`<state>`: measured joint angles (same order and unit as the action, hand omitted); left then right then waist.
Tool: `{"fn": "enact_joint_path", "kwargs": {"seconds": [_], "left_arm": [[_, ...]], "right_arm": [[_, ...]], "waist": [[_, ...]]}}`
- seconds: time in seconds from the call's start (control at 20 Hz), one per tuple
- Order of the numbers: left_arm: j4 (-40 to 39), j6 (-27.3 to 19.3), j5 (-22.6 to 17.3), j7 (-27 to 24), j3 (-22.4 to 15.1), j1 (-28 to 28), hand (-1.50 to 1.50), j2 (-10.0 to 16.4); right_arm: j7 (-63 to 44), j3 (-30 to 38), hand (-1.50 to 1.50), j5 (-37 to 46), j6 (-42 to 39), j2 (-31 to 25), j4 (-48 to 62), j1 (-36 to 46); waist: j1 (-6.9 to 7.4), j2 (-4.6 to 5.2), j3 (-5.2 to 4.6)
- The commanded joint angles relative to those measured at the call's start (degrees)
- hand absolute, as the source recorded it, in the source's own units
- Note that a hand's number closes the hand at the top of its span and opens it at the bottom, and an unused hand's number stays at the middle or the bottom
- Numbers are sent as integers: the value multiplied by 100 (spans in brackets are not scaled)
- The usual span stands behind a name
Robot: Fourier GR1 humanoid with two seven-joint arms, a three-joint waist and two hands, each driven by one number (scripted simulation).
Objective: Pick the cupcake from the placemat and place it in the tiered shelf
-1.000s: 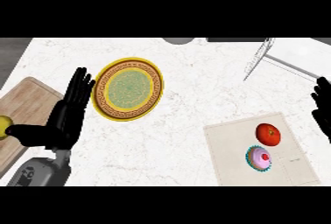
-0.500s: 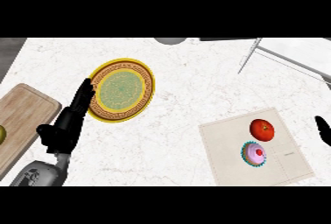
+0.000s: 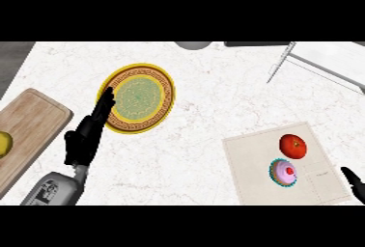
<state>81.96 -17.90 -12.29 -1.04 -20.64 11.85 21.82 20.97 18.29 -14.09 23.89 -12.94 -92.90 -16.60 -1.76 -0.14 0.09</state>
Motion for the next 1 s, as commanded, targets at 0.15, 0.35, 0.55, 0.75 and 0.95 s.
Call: {"fn": "enact_joint_path", "kwargs": {"seconds": [0.15, 0.35, 0.55, 0.75, 0.95], "left_arm": [[7, 11, 209, 97, -118, 89, 0, -186], [-28, 51, 203, 152, -9, 139, 0, -240], [64, 333, 152, -154, 107, -266, 0, 19], [47, 385, 85, -72, 184, -56, 0, -81], [-91, 400, 140, 1, 203, 69, 0, -125]], "right_arm": [[-852, -598, -150, 615, -795, -878, -797, -743], [-2068, -604, -150, 848, -869, -1396, -2115, -1251], [-3226, -873, -150, 1503, -816, -1730, -3058, -1608], [-4383, -1053, -150, 1898, -1345, -2456, -3434, -1620], [-5633, -1489, -150, 2701, -1590, -2905, -4088, -1621]], "waist": [[137, 14, -19], [114, 11, -26], [185, 17, -34], [225, 39, -35], [247, 48, -35]]}}
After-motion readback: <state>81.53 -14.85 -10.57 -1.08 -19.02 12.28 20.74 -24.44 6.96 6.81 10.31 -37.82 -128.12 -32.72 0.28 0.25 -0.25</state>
